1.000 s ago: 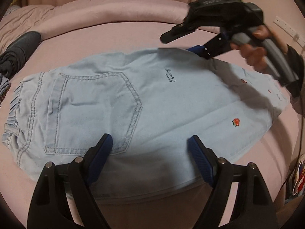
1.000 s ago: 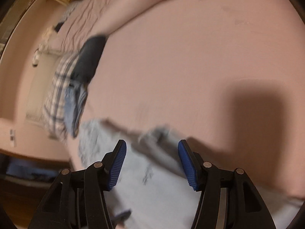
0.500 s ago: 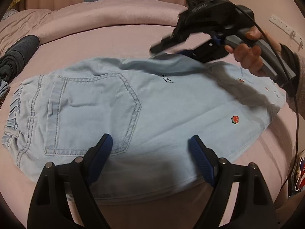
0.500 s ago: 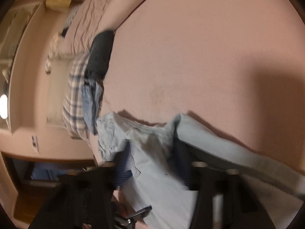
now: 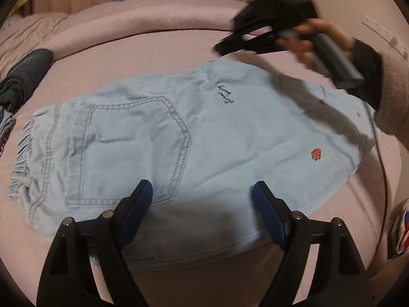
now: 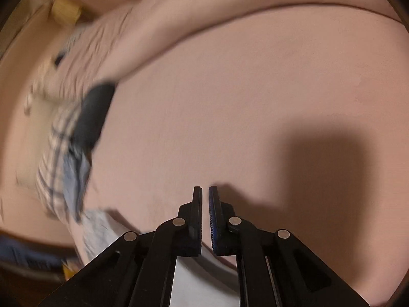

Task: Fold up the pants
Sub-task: 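Fold the hems over toward the waistband with the right tool while the left tool holds the waist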

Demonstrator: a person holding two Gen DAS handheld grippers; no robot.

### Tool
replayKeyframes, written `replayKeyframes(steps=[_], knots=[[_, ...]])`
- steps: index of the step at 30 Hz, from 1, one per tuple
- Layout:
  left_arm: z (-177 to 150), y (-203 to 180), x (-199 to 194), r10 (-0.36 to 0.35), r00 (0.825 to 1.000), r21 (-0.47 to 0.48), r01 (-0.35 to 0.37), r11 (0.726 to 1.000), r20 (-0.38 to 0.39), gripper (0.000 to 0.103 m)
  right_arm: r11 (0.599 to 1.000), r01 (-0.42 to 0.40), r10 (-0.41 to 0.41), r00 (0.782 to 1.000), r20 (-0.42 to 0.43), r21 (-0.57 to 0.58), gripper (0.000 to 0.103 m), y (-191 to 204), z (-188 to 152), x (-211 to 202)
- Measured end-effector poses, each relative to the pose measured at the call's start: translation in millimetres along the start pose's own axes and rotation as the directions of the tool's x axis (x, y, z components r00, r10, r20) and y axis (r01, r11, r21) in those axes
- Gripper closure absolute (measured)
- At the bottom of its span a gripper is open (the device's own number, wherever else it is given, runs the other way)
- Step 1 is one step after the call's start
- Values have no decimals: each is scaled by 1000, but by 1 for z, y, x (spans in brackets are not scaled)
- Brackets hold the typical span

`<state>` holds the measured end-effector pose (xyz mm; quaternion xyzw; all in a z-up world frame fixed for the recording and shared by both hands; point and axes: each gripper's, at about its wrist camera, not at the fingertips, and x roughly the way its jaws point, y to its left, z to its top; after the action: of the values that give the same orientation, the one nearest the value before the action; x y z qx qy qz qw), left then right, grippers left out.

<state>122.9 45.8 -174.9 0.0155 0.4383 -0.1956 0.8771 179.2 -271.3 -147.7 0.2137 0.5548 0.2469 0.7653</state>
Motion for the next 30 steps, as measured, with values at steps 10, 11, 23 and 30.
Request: replayKeyframes(steps=[10, 11, 23, 30], knots=[[42, 21, 37, 90, 995, -46, -92, 995, -34, 30, 971, 124, -135, 990, -39, -202, 92, -6, -128, -51], [32, 23, 34, 97, 995, -15, -97, 995, -9, 29, 970, 138, -151, 987, -50, -200, 93, -21, -148, -58], [-1, 27, -19, 119, 992, -68, -122, 990, -48, 29, 906, 97, -246, 913, 326, 411, 61, -202, -307, -283], [36, -42, -5, -173, 984, -212, 180, 961, 49, 14, 796, -105, -289, 800, 526, 596, 35, -257, -334, -312]])
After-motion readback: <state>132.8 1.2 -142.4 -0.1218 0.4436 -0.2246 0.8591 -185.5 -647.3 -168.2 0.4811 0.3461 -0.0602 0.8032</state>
